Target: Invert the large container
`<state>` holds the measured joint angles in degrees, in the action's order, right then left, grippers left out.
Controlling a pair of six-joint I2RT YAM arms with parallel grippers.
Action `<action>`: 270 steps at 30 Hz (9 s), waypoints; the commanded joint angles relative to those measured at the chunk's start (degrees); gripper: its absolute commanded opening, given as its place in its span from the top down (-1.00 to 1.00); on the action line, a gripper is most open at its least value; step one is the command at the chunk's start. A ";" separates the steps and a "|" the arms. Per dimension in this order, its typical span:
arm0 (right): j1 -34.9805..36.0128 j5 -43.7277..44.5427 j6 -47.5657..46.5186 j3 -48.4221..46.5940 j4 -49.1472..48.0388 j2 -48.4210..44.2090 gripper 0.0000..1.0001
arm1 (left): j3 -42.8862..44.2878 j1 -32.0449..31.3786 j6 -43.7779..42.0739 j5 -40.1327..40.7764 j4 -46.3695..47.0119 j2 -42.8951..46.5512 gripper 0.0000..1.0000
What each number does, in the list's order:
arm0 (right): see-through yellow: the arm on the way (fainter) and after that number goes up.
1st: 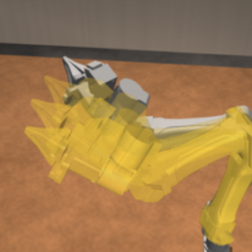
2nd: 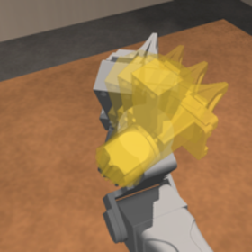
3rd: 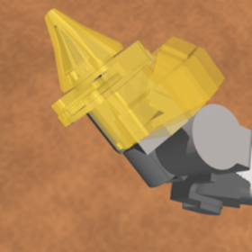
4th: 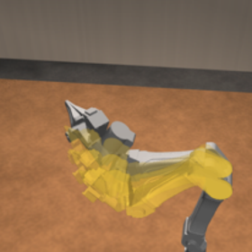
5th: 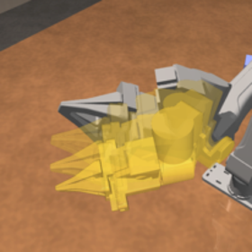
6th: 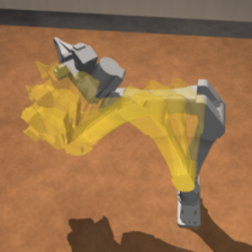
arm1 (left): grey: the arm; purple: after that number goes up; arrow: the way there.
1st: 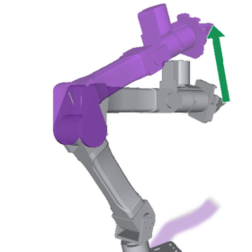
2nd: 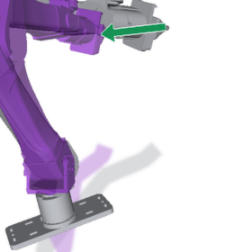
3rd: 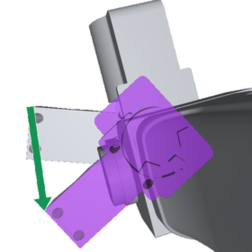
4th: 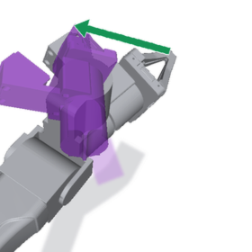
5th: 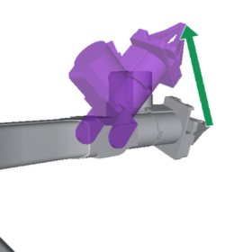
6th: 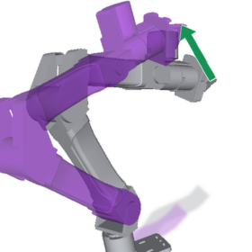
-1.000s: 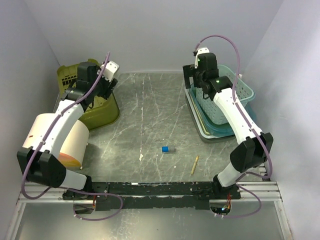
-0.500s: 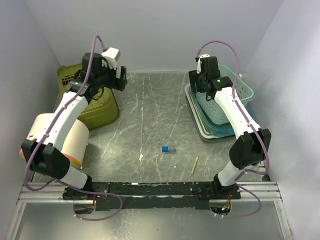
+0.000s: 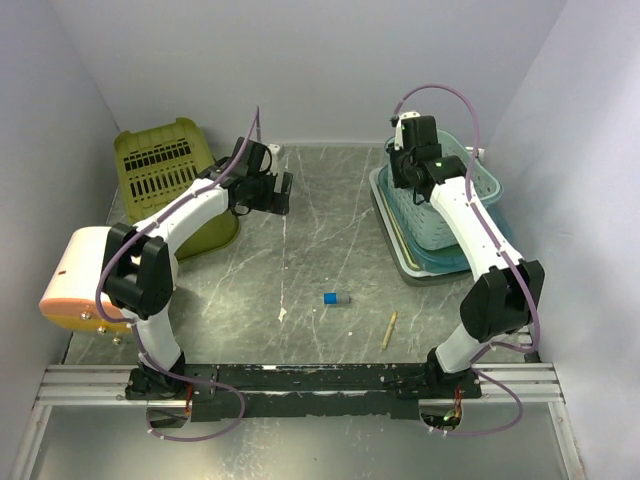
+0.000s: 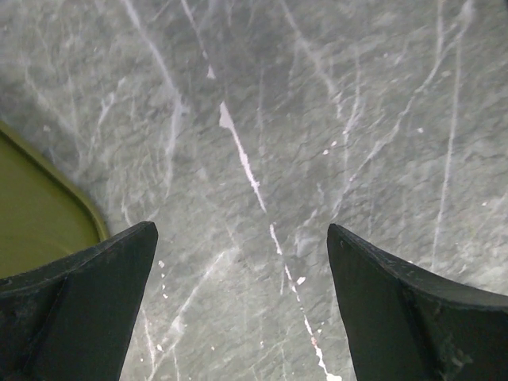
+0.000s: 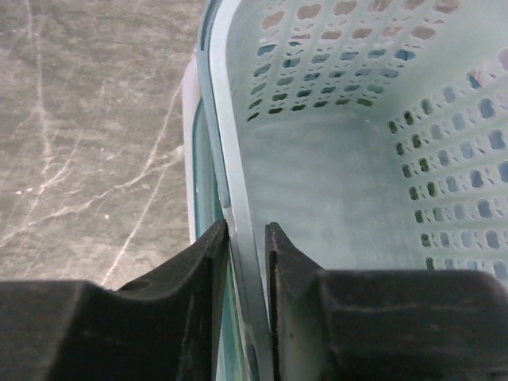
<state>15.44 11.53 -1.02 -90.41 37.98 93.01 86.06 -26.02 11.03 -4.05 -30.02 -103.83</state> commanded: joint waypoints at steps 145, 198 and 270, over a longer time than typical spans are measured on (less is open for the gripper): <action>21.36 -6.48 9.16 -6.20 -3.06 7.09 -0.30 | -15.43 15.74 11.58 -10.98 2.93 27.88 -0.98; -0.06 -39.99 29.09 22.76 -29.25 -2.18 1.00 | -31.63 11.44 25.63 -35.48 31.14 26.53 -0.99; 10.25 -9.83 28.39 -12.75 -16.24 27.79 -0.54 | -9.37 2.14 14.57 -5.18 8.01 31.65 -0.99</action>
<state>26.44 -8.05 35.83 -103.44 16.03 128.81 76.14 -23.94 24.86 -11.51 -25.45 -71.37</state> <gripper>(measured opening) 0.751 0.997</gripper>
